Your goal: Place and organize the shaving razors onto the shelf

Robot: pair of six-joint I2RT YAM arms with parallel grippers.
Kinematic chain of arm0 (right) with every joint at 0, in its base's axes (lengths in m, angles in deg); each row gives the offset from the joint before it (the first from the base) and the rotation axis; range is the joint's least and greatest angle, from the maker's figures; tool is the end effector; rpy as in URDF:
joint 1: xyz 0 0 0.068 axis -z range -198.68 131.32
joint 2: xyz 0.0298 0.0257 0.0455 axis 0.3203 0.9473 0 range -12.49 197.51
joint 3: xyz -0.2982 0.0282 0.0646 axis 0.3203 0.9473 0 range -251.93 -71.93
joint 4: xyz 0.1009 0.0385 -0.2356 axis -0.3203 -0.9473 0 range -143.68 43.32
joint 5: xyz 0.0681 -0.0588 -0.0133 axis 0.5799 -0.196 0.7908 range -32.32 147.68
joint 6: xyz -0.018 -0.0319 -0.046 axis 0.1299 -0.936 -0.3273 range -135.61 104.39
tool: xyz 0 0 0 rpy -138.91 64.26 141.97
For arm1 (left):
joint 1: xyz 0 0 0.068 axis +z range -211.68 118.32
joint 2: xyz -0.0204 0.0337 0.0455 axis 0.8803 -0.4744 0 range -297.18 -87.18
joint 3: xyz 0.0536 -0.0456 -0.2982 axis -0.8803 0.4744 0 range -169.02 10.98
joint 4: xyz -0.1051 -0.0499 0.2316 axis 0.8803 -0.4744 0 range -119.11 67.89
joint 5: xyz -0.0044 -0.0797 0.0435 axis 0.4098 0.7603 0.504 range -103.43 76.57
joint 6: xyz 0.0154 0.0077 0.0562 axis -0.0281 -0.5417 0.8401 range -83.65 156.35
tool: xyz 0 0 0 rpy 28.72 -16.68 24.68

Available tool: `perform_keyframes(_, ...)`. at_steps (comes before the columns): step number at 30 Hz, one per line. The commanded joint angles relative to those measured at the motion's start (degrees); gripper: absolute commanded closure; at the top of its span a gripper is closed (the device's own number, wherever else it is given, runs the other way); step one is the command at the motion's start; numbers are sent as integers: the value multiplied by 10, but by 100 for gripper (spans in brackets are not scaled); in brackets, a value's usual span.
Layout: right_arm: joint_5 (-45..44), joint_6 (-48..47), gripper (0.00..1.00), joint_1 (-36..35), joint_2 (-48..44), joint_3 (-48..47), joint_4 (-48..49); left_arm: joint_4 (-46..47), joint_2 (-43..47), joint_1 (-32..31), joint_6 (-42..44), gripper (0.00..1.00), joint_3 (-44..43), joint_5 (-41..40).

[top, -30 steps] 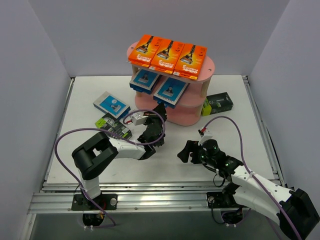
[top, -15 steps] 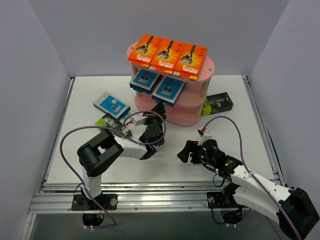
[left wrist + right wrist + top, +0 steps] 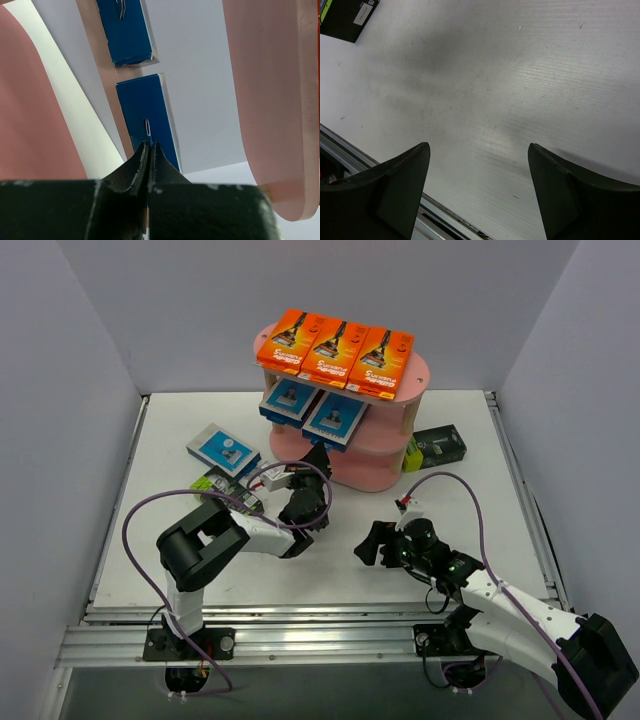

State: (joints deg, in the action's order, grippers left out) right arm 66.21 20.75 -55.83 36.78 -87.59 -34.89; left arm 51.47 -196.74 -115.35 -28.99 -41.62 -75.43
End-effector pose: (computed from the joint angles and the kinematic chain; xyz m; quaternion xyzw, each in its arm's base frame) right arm 0.1303 0.1066 0.2122 -0.0474 0.8256 0.3838 0.4109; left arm 0.2629 -0.2940 0.2510 -0.4629 0.4676 -0.4361 0.6140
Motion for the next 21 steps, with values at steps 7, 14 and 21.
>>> perform_keyframes(7, 7, -6, 25, 4, 1, -11, 13, 17, -7, 15, 45, 98, -32, -6)
perform_keyframes(14, 6, -5, 25, 4, 3, -12, 13, 18, -10, 16, 38, 98, -26, -6)
perform_keyframes(21, 5, -5, 25, 4, 3, -12, 13, 10, -19, 19, 13, 98, -24, -1)
